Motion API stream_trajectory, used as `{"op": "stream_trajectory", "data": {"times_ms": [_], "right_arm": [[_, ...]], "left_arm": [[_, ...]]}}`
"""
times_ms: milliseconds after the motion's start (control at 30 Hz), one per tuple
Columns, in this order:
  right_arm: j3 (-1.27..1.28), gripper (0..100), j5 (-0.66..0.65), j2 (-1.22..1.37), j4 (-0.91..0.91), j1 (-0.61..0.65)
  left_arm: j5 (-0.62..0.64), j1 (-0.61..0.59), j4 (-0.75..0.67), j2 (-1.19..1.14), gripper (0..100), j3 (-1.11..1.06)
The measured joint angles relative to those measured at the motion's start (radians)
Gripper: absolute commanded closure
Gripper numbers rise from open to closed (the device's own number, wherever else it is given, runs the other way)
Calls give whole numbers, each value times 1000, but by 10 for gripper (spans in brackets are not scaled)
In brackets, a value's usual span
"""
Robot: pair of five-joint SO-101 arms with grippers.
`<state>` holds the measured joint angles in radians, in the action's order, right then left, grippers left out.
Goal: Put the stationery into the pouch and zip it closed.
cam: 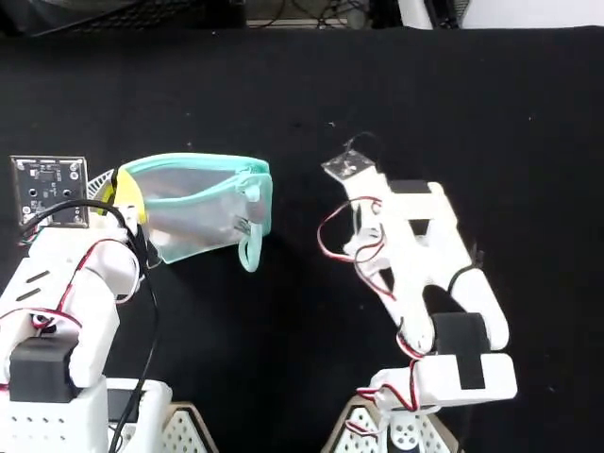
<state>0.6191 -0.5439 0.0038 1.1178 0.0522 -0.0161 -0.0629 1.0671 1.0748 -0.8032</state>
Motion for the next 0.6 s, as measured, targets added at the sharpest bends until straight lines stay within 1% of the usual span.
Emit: {"op": "stream_trajectory", "data": {"times_ms": [133, 300, 333, 367, 433, 600], "right_arm": [[5, 840, 0, 0, -41, 32], [11, 844, -6, 40, -89, 31], [9, 852, -8, 60, -95, 31], [8, 881, -14, 71, -97, 28], [-20, 986, -31, 103, -94, 26], [-48, 986, -43, 114, -97, -5]], "left_arm": [[0, 0, 0, 0, 968, 0], [0, 0, 0, 0, 968, 0], [0, 0, 0, 0, 968, 0], [0, 0, 0, 0, 968, 0], [0, 0, 0, 0, 968, 0], [0, 0, 0, 0, 968, 0]]}}
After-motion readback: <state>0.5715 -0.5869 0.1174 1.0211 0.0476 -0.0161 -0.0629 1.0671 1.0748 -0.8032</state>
